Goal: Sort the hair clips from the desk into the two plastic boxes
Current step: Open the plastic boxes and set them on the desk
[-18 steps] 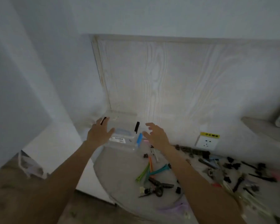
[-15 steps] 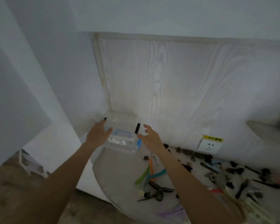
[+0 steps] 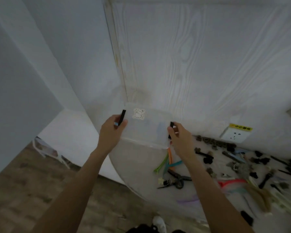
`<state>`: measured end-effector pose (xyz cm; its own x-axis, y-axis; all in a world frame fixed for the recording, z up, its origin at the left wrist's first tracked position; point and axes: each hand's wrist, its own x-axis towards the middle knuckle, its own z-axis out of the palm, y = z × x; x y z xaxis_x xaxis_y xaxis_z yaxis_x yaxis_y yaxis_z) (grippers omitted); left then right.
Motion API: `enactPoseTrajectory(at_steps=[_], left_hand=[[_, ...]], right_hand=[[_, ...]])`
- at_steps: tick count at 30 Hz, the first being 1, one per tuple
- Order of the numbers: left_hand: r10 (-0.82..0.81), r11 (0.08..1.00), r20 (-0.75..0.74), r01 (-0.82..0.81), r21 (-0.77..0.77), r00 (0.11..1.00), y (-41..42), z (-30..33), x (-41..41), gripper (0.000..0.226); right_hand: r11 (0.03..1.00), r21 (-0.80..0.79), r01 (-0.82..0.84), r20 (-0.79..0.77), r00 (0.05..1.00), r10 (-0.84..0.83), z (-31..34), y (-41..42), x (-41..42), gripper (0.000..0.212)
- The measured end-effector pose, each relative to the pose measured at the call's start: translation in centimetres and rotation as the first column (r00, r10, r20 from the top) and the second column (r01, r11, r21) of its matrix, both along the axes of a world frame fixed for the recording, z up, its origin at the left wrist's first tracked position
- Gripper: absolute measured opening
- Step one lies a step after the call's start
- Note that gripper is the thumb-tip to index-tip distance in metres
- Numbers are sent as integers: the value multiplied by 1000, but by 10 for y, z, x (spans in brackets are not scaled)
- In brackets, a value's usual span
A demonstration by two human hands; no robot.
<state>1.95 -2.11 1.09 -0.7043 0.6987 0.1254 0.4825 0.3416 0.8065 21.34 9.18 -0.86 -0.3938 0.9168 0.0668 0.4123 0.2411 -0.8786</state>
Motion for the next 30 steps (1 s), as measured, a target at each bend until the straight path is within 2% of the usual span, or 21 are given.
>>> enactPoseTrajectory(at_steps=[2, 5, 7, 10, 13, 14, 15, 16, 17, 19, 21, 23, 25, 28, 30], left_hand=[[-18, 999, -78, 16, -38, 997, -13, -12, 10, 29], [3, 999, -49, -6, -50, 999, -34, -25, 12, 30], [11, 999, 0, -11, -39, 1000, -46, -34, 9, 30], [39, 999, 172, -33, -34, 984, -69, -53, -1, 28], [70, 997, 272, -57, -54, 960, -91, -71, -12, 26], [67, 996, 277, -48, -74, 958, -95, -77, -15, 25], [63, 995, 285, -37, -97, 956, -97, -82, -18, 24], [62, 992, 308, -24, -125, 949, -96, -87, -21, 24], [62, 989, 338, -12, -147, 939, -95, -91, -22, 26], [57, 981, 379, 19, -194, 924, -93, -98, -26, 32], [26, 970, 392, 71, -231, 919, -93, -103, -27, 34], [-2, 963, 403, 111, -246, 915, -95, -109, -28, 32], [-7, 965, 424, 118, -235, 906, -98, -115, -32, 28], [5, 973, 481, 107, -206, 876, -96, -118, -39, 20], [11, 966, 447, 105, -236, 895, -93, -123, -45, 21]], right_hand=[[997, 69, -26, 99, 995, 19, -9, -15, 6, 24], [997, 73, -41, 189, 982, 26, -22, -39, 13, 22], [999, 3, -36, 153, 988, 35, -32, -50, 16, 28], [981, -167, -99, 58, 992, 110, -51, -66, 19, 44], [910, -358, -208, -39, 977, 208, -60, -87, 11, 50], [893, -382, -236, -50, 971, 235, -62, -95, 5, 50], [898, -361, -253, 5, 962, 273, -64, -98, 1, 54], [909, -310, -277, 133, 935, 330, -66, -99, -3, 64], [915, -243, -322, 307, 869, 388, -70, -98, -7, 77], [877, -153, -455, 602, 661, 448, -75, -97, -18, 99], [821, -151, -551, 717, 510, 475, -79, -95, -29, 110], [797, -182, -576, 739, 455, 497, -85, -96, -38, 114], [804, -177, -568, 700, 502, 508, -92, -97, -41, 111], [831, -139, -539, 560, 649, 515, -94, -97, -36, 101], [858, -133, -497, 438, 747, 500, -90, -97, -31, 95]])
